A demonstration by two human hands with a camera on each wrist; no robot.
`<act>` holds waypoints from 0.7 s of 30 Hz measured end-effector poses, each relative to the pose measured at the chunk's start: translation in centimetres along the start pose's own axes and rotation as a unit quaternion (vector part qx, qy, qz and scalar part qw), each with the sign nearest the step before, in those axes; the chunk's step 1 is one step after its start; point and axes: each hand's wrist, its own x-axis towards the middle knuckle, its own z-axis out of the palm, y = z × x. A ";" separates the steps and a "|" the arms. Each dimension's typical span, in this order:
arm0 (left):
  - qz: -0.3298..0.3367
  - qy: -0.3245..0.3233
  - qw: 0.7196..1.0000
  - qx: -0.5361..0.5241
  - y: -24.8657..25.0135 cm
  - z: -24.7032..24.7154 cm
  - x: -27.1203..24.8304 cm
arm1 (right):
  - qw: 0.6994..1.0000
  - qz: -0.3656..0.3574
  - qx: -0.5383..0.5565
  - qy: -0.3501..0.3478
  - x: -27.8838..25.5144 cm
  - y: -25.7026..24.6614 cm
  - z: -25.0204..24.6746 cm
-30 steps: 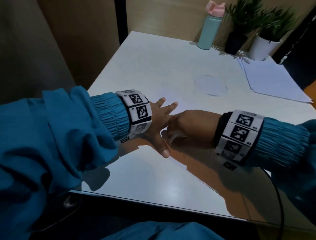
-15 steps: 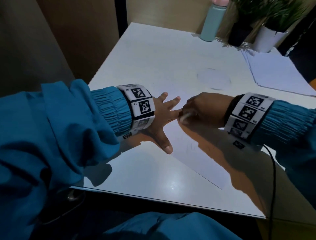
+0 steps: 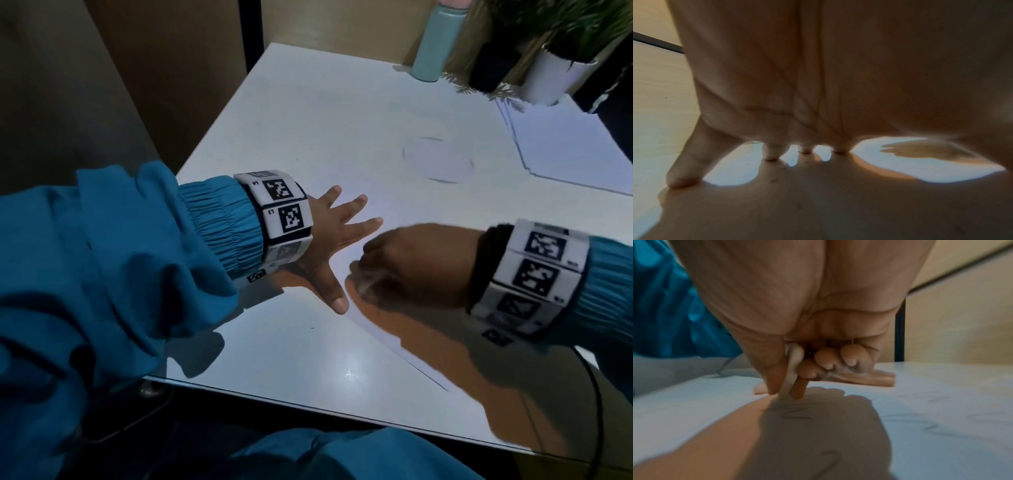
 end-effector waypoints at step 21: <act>0.007 0.014 1.000 -0.017 -0.1 0.4 -0.1 | 0.999 -0.039 0.015 0.002 0.2 -0.4 1.0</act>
